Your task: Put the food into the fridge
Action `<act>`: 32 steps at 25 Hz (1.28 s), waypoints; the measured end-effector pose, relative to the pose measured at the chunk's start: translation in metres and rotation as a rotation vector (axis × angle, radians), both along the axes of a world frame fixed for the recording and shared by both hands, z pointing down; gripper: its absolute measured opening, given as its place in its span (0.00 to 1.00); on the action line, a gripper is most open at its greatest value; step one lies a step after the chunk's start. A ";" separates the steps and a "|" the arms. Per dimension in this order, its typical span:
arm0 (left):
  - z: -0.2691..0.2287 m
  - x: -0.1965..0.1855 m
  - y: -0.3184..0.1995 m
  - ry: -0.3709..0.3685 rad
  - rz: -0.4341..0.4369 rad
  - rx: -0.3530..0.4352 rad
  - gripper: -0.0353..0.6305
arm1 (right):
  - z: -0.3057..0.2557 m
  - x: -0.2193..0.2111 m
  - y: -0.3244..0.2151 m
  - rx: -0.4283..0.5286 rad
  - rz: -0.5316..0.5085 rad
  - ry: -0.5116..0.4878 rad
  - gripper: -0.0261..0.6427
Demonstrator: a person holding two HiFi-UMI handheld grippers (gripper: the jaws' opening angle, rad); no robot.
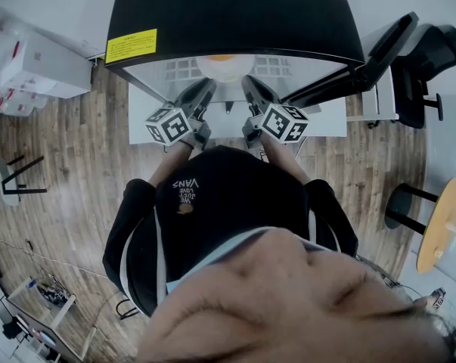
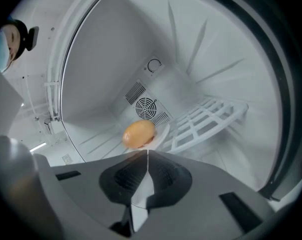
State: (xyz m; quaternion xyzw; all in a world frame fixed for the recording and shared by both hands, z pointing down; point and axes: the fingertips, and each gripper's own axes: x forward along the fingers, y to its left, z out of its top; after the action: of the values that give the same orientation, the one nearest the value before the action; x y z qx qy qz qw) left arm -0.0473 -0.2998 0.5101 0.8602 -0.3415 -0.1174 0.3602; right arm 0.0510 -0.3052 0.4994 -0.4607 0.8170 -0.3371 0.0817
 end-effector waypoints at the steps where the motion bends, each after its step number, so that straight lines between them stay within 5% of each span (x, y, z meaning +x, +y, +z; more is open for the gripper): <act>1: 0.000 0.000 -0.001 0.001 0.000 -0.001 0.14 | 0.000 0.000 -0.001 0.000 0.000 0.000 0.07; 32: -0.003 0.002 0.008 0.034 -0.004 0.007 0.14 | -0.002 0.006 0.007 0.006 0.031 -0.015 0.07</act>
State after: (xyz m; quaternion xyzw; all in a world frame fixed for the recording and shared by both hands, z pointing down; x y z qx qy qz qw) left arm -0.0456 -0.2922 0.5070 0.8587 -0.3365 -0.1341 0.3626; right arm 0.0569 -0.2982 0.4969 -0.4704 0.8102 -0.3368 0.0942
